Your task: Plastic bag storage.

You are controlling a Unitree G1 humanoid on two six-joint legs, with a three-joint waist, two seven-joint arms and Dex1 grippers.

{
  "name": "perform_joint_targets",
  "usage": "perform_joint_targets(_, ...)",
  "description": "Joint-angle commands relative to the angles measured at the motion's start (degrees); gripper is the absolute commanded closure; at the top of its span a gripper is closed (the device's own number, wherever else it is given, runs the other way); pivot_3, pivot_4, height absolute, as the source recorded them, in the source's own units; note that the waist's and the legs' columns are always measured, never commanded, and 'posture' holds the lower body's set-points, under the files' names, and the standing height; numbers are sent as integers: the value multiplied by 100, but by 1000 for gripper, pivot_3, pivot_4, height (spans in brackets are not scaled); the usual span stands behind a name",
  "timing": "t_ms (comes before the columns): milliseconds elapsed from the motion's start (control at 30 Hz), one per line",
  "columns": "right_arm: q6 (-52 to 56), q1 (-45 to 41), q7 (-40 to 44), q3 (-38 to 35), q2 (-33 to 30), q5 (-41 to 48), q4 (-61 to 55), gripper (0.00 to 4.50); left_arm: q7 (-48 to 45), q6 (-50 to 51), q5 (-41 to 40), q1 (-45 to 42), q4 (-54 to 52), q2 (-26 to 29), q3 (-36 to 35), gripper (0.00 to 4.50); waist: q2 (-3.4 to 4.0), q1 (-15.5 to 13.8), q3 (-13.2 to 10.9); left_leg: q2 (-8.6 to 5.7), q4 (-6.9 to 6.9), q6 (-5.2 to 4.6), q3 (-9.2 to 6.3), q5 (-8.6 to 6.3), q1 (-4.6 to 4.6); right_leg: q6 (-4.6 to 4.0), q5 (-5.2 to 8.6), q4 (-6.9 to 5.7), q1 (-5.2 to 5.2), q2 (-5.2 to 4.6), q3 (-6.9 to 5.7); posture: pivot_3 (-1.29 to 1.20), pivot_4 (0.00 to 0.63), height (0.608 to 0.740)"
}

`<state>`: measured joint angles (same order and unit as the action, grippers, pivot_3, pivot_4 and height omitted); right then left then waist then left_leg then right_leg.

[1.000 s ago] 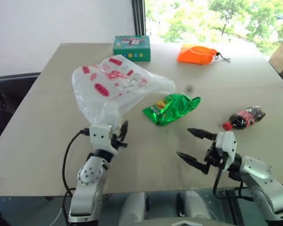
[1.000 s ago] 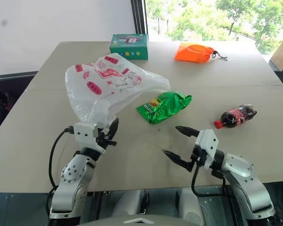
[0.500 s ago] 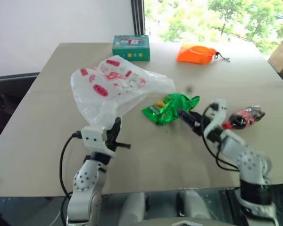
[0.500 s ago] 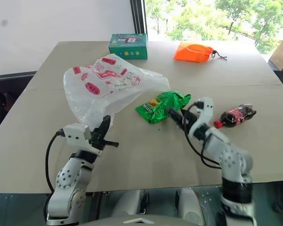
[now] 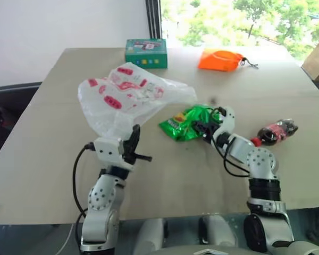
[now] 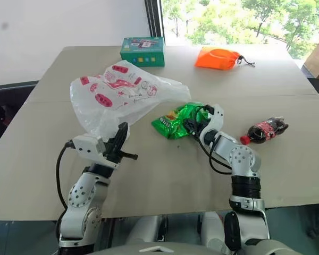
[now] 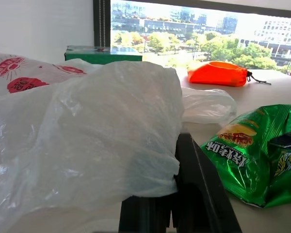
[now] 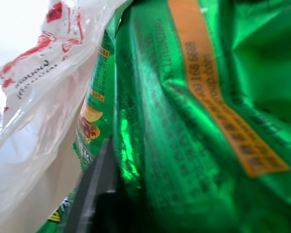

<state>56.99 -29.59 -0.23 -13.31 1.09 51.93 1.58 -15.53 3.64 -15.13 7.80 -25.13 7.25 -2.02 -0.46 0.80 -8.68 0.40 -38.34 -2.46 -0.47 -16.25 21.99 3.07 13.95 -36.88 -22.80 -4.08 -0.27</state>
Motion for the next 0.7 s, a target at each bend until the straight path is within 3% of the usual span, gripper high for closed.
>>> perform_joint_targets(33,514,-349,-153,-284,373,886,-10,4365,-265,2,-267,22,-282,95,79,4500,2,20,-1,0,1,0,0,0,0,0,0,0,0,1,0,0,150,740)
perform_joint_targets(433,-308,-1093,-1506,-592,1596,1297,1261,4365,-817,-87,-551,363,-428,265,406,4500,12,25,-7,-3,3,0,8,0,25,1,0,0,-31,-4,7,0,150,740)
perform_joint_targets(700,-1074,-1905,-1416,-458,2006,1745,2323,4365,-1252,58,-796,618,-470,444,711,4500,18,102,-11,5,6,0,8,1,14,0,0,-19,-32,7,6,0,150,740)
